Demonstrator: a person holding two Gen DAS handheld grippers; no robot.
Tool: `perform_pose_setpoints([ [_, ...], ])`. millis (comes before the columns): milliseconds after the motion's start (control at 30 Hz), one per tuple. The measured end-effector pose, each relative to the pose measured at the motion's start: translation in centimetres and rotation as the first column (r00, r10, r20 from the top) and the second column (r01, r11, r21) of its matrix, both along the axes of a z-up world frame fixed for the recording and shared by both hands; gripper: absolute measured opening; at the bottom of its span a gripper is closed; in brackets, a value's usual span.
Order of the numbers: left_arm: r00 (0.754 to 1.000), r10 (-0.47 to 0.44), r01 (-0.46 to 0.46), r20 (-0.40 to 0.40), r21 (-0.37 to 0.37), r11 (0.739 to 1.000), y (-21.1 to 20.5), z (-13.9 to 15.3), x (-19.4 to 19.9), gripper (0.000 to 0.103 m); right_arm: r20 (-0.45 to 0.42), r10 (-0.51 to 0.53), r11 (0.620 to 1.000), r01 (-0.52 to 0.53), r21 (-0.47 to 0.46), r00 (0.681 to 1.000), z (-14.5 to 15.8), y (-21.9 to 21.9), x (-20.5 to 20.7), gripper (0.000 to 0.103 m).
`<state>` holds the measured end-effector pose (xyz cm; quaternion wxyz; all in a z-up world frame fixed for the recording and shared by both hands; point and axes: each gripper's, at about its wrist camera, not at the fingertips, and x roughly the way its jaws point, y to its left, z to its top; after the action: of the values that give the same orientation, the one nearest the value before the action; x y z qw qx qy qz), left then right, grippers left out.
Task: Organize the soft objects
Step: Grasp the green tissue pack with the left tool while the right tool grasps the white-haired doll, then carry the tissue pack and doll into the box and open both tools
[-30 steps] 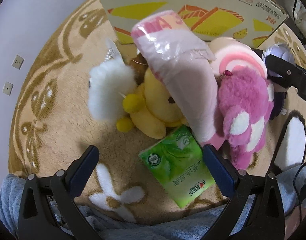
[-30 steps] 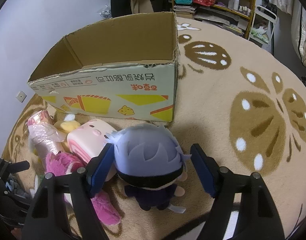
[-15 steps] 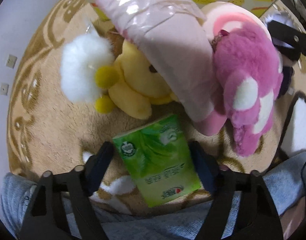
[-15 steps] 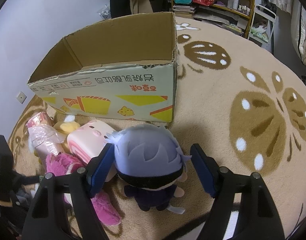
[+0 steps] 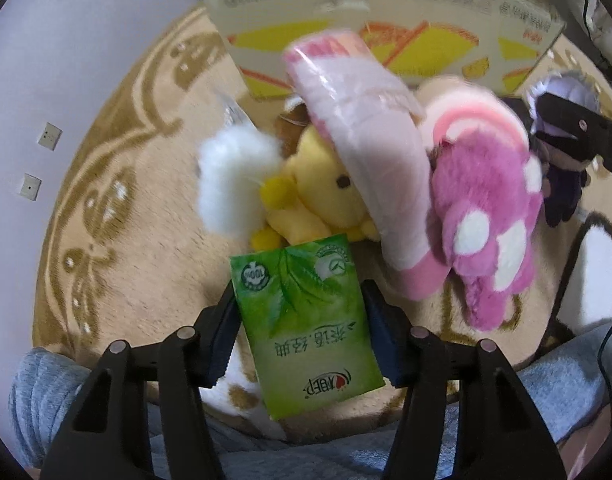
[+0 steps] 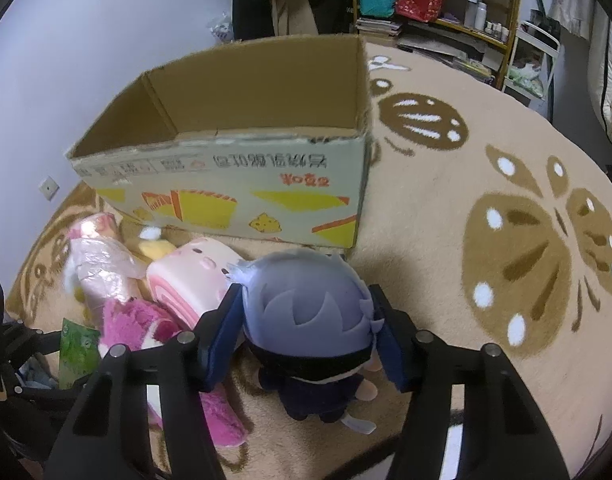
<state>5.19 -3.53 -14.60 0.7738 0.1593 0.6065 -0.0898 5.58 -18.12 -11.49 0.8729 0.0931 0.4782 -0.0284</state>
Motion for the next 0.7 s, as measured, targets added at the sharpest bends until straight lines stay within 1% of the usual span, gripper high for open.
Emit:
perform_pose_setpoints([
  [133,0.999,0.020,-0.019,0.051,-0.016,1.000,1.2,1.6,-0.3,0.056,0.062,-0.016,1.000,0.014,0.024,0.998,1.7,-0.2,-0.8,0.064],
  [233,0.992,0.009,-0.008,0.125,-0.009,1.000,0.9,4.5,-2.2,0.056,0.097,-0.021,0.999,0.018,0.032,0.995,2.7,-0.2,-1.3,0.064],
  [333,0.983,0.004,0.001,0.184,-0.030,1.000,0.7,6.3,-2.9,0.056,0.130,-0.022,0.999,0.017,0.041,0.991,3.7,-0.2,-1.7,0.064],
  [433,0.966,-0.009,0.016,0.257,-0.026,1.000,0.7,8.0,-2.8,0.056,0.163,-0.025,0.999,0.017,0.050,0.986,4.7,0.0,-2.0,0.064],
  [500,0.949,-0.032,0.041,0.313,-0.023,0.999,0.2,9.3,-2.9,0.056,0.182,-0.024,0.999,0.015,0.049,0.983,5.2,0.1,-2.2,0.064],
  [567,0.938,-0.047,0.060,0.345,-0.028,0.998,-0.1,10.3,-2.7,0.056,0.210,-0.022,0.999,0.012,0.051,0.978,5.8,0.2,-2.3,0.064],
  [700,0.916,-0.064,0.085,0.397,-0.037,0.996,-0.4,12.0,-1.0,0.056,0.263,-0.016,0.998,-0.002,0.069,0.965,7.1,0.1,-2.0,0.064],
])
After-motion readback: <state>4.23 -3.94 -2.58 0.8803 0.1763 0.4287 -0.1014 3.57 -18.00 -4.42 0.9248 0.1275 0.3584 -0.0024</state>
